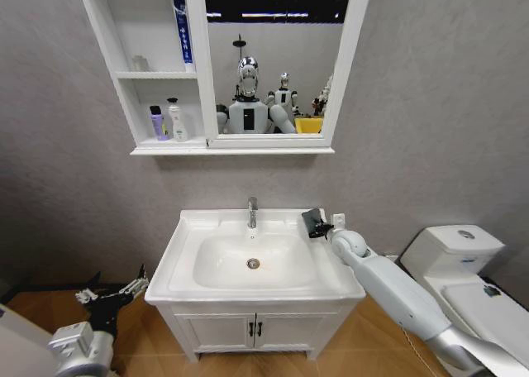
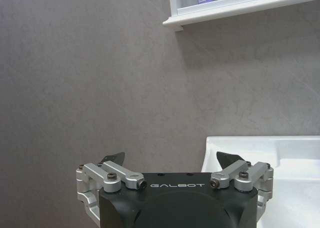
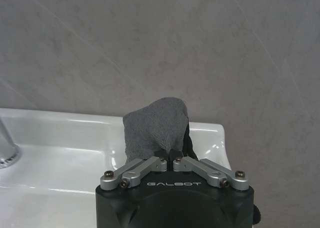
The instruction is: Move facial cleanser and shampoo from washbasin to cabinet, then wipe washbasin with towel.
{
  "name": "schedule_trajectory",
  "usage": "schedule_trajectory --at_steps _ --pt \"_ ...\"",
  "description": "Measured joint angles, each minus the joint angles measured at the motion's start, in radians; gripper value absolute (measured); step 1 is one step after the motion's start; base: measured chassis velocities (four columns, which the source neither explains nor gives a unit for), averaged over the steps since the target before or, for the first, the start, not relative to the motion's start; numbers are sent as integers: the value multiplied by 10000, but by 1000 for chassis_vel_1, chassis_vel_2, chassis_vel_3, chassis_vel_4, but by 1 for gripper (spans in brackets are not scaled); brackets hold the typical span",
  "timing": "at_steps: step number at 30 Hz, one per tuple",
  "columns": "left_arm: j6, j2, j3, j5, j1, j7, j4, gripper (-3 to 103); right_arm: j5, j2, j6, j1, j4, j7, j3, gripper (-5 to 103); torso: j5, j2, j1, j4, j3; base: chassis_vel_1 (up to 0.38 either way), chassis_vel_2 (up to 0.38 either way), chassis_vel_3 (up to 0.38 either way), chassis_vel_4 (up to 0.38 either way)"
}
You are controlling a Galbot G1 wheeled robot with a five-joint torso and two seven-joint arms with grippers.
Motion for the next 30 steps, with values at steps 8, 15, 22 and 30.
schedule_trajectory --at_steps 8,15,22,30 --pt "0 0 0 0 0 0 0 100 927 233 -399 -540 1865 1519 -627 1 0 0 0 -1 -1 0 0 0 0" --pt "0 0 0 0 0 0 0 100 792 467 -646 -1124 1732 2082 -1141 1 2 0 0 -1 0 0 0 0 0" --pt "0 0 0 0 -1 0 0 100 682 742 -696 -1424 1000 2147 -1372 1 2 0 0 0 0 0 0 0 0" --pt "0 -1 0 0 -1 0 0 100 580 930 -802 -1390 338 2235 -1431 1 1 -1 0 -1 0 0 0 0 0"
